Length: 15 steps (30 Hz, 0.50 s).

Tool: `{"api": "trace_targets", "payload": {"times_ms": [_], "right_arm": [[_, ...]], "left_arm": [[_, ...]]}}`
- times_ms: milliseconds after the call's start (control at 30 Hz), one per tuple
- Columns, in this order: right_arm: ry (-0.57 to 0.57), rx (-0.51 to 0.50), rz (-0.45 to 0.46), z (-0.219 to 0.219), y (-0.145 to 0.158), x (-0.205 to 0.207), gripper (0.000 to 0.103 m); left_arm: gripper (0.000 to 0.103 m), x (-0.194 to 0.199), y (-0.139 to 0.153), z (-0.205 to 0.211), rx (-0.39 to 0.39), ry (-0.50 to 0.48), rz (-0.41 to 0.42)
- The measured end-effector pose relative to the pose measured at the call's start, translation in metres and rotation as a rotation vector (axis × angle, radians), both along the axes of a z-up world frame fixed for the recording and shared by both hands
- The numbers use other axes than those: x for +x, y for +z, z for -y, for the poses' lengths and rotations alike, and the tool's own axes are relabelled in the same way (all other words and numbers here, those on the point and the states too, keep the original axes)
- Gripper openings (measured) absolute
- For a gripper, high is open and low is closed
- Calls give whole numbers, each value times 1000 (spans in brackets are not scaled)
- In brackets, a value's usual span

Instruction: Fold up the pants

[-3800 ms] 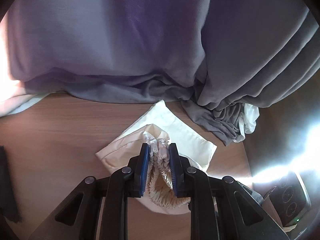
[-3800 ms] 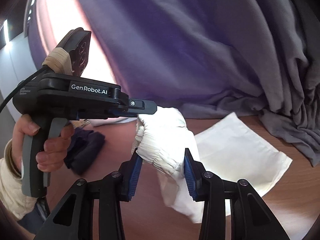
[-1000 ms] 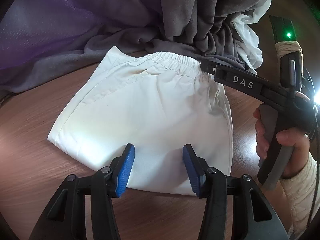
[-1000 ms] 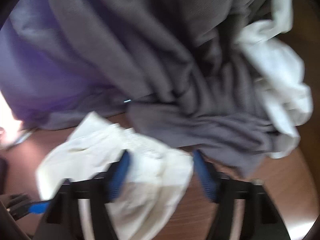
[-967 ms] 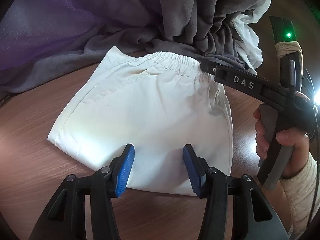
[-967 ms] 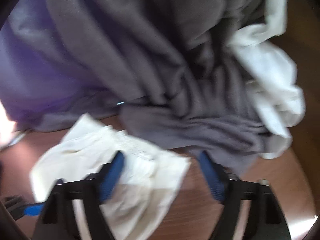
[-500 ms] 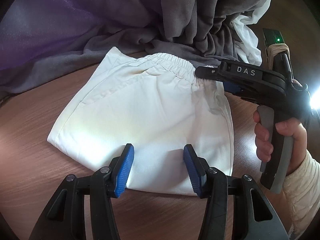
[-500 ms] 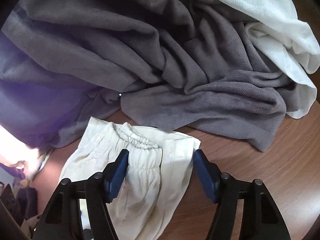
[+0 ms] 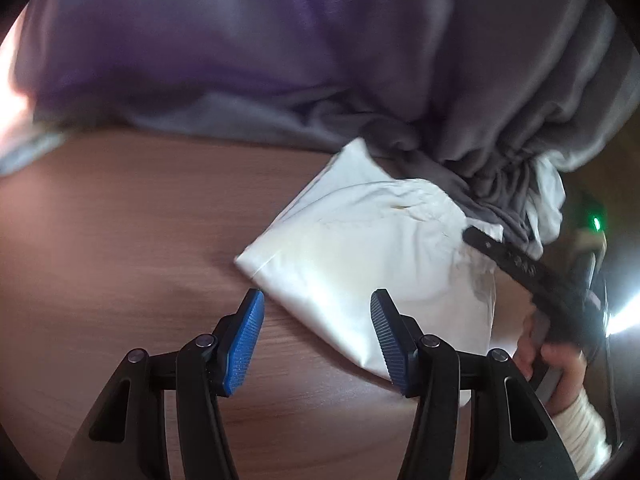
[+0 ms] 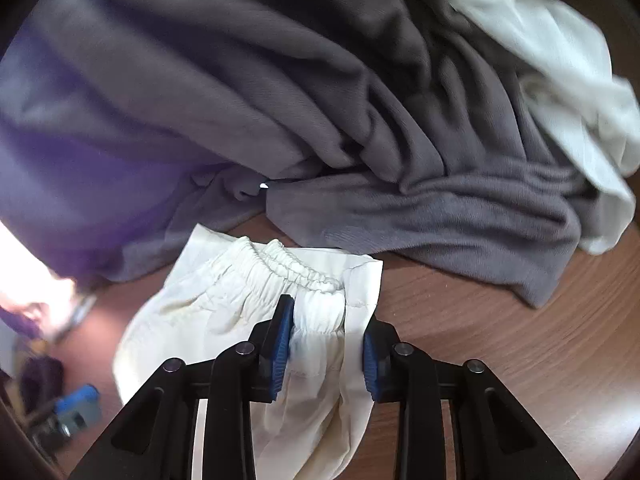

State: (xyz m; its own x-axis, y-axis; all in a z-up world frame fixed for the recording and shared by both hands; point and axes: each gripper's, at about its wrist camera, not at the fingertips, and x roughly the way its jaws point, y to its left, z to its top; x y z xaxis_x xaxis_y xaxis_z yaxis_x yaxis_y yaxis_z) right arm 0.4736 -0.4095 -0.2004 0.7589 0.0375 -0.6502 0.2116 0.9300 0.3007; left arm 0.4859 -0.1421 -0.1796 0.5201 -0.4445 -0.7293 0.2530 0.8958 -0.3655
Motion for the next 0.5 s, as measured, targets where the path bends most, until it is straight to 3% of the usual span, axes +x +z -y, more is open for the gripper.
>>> {"api": "trace_targets", "payload": {"times_ms": [100, 500], "right_arm": [[-7, -53, -6, -8, 2, 1, 32], [-14, -85, -21, -9, 3, 4, 32]], "left_arm": [[54, 11, -8, -6, -24, 42, -27], [54, 36, -27, -9, -3, 93, -62]]}}
